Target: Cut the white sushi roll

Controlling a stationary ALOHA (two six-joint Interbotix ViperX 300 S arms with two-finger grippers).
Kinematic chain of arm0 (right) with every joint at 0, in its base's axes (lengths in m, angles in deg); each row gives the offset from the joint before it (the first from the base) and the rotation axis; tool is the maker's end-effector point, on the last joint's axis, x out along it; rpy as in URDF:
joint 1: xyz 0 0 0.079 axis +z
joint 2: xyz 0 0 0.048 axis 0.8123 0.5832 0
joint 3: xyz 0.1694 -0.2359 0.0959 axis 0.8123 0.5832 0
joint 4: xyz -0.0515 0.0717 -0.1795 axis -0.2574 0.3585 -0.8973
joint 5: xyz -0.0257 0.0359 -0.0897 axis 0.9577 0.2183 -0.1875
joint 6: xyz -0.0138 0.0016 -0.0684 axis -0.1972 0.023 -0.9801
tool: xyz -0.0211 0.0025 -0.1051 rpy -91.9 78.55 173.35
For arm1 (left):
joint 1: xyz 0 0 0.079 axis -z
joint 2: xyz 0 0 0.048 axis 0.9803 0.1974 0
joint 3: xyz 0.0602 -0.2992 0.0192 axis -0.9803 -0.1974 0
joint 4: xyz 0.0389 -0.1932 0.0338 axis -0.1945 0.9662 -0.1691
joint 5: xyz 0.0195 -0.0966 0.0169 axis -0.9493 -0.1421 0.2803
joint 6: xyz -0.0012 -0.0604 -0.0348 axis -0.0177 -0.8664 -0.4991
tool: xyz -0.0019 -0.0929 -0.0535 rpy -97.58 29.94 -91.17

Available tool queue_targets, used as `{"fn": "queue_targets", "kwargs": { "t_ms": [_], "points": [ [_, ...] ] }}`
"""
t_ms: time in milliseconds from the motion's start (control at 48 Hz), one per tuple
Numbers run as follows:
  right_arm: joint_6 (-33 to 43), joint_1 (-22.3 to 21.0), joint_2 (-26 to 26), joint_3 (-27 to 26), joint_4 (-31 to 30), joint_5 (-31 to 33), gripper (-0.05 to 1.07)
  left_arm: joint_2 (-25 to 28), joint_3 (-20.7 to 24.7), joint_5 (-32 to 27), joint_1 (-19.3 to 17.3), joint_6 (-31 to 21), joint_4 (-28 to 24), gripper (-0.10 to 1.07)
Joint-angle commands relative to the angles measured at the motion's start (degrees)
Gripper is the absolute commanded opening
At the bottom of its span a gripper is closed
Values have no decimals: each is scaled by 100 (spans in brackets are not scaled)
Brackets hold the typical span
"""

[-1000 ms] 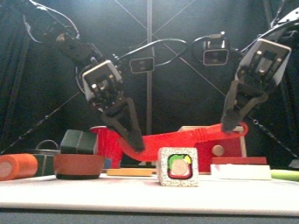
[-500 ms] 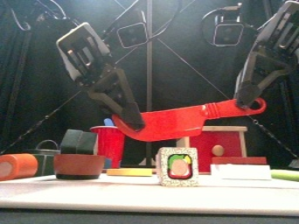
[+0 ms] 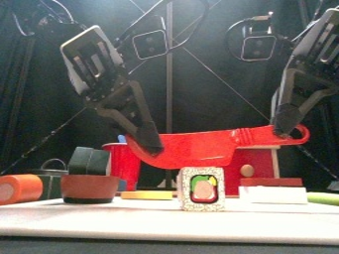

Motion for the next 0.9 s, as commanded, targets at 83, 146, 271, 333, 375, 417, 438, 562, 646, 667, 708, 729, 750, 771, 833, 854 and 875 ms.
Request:
{"fn": "queue_targets", "kwargs": {
  "t_ms": [83, 146, 271, 333, 375, 417, 438, 562, 646, 667, 708, 729, 750, 771, 833, 854, 875],
  "points": [
    [18, 9, 132, -70, 97, -70, 20, 79, 35, -18, 105, 0, 132, 47],
    [18, 26, 202, -70, 141, -105, 20, 132, 26, -9, 114, 9, 211, 47],
    [18, 26, 352, -88, 176, -193, 20, 246, 26, -18, 123, 18, 290, 47],
    [18, 26, 431, -114, 176, -211, 20, 325, 35, -9, 123, 18, 299, 47],
    [18, 26, 483, -123, 185, -229, 20, 369, 35, -9, 123, 0, 299, 47],
    [18, 26, 545, -141, 193, -255, 20, 413, 44, -18, 123, 0, 299, 47],
    [18, 35, 571, -149, 193, -264, 20, 439, 44, -18, 123, -9, 316, 47],
    [18, 62, 729, -185, 246, -378, 20, 563, 53, -18, 149, 0, 483, 47],
    [18, 62, 791, -185, 281, -422, 20, 598, 44, -9, 158, 0, 571, 47],
    [18, 79, 809, -193, 299, -431, 20, 598, 35, -9, 167, 0, 589, 47],
    [9, 88, 817, -193, 299, -448, 20, 606, 26, -9, 176, 9, 624, 47],
    [18, 97, 817, -193, 299, -448, 20, 598, 35, -18, 176, 18, 633, 47],
    [18, 97, 826, -202, 299, -448, 20, 598, 35, -18, 193, 18, 633, 47],
    [18, 105, 817, -202, 299, -448, 20, 598, 35, -9, 193, 18, 633, 47],
    [18, 132, 809, -211, 299, -448, 20, 589, 44, -9, 211, 18, 633, 47],
    [18, 149, 809, -202, 308, -448, 20, 589, 53, -9, 220, 18, 642, 47],
    [18, 167, 809, -220, 316, -448, 20, 580, 53, -9, 237, 9, 642, 47]
  ]
}}
